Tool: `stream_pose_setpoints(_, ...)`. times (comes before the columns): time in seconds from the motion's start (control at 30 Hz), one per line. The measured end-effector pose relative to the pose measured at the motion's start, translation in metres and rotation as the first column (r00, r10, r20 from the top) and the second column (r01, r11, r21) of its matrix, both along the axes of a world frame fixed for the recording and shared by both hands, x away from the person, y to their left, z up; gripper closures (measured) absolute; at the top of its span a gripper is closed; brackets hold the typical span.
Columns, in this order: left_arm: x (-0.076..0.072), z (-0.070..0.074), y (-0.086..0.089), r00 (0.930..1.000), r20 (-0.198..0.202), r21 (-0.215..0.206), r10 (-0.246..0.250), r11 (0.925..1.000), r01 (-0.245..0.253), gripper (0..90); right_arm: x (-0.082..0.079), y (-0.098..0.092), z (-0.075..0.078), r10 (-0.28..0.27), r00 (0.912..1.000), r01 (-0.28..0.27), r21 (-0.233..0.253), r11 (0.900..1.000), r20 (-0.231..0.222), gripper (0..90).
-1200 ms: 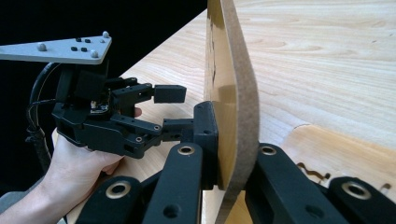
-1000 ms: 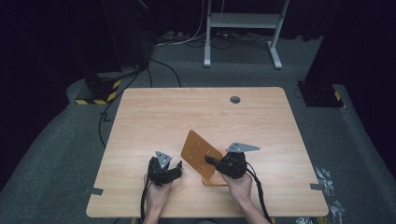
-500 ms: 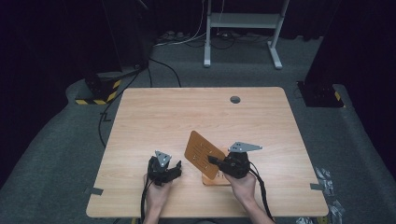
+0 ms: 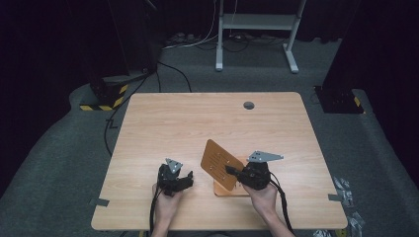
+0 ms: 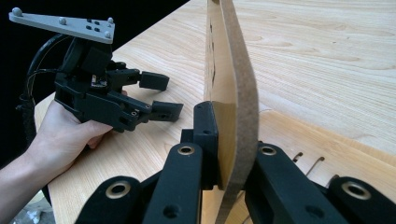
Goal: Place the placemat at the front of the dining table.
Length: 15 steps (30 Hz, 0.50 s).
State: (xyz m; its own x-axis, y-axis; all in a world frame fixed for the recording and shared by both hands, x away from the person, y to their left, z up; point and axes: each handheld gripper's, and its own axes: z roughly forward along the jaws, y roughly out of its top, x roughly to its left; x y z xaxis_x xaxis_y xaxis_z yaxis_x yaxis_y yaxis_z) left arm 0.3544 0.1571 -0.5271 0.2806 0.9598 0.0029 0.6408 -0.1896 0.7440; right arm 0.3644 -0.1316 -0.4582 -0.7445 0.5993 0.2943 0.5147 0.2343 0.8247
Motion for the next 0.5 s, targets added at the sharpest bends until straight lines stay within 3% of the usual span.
stream_pose_setpoints(0.5, 0.000, 0.000, -0.001, 1.0000, -0.002, -0.003, -0.001, 1.0000, 0.001, 25.0, -0.001, -0.020, 0.004, -0.033, 0.9994, 0.033, -0.009, 0.999, 0.008, 86.3)
